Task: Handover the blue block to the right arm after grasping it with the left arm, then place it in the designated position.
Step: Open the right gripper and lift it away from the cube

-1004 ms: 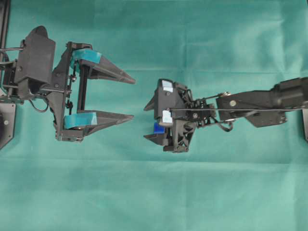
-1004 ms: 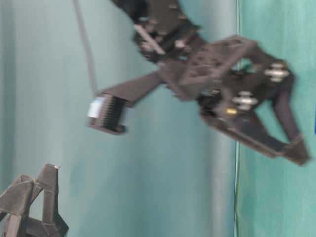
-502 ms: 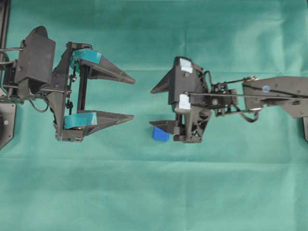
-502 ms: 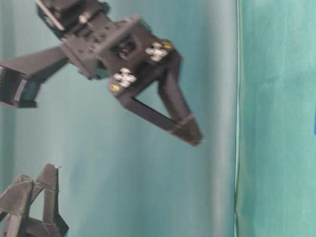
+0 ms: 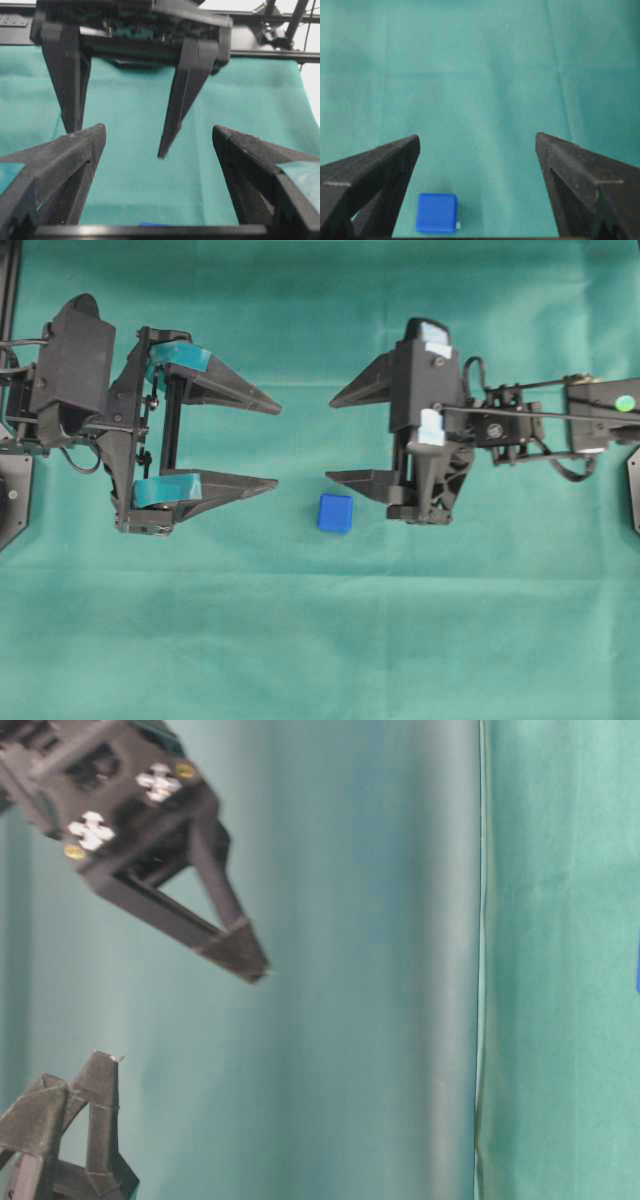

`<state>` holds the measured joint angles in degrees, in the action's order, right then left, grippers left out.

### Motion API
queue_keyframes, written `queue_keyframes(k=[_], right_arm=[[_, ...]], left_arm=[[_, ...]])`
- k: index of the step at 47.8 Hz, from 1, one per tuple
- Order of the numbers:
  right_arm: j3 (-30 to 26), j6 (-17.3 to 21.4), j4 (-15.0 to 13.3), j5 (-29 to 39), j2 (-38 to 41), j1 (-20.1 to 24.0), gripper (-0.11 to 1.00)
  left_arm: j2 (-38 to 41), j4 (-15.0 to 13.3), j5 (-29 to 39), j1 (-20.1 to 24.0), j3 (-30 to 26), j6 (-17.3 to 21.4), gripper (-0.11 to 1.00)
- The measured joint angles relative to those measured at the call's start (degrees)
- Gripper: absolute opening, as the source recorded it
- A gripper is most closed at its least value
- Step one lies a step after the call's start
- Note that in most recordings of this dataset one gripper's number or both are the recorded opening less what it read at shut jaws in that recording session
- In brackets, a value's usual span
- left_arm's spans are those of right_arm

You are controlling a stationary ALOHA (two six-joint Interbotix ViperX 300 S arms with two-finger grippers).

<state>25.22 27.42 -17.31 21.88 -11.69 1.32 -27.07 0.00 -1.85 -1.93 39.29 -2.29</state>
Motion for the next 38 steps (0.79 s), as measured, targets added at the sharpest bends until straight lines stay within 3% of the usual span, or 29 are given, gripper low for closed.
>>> queue_keyframes(k=[17, 28, 38], right_arm=[[0.26, -0.09, -0.18, 0.26, -1.85, 0.18, 0.91], [3.60, 0.09, -0.53, -1.49, -6.68, 0.00, 0.91], [7.12, 0.09, -2.55, -3.78, -11.87, 0.18, 0.91]], left_arm=[[0.00, 0.00, 0.00, 0.00, 0.00, 0.00, 1.00], [0.00, 0.00, 0.09, 0.00, 0.00, 0.00, 1.00], [-0.18, 0.00, 0.18, 0.09, 0.00, 0.00, 1.00]])
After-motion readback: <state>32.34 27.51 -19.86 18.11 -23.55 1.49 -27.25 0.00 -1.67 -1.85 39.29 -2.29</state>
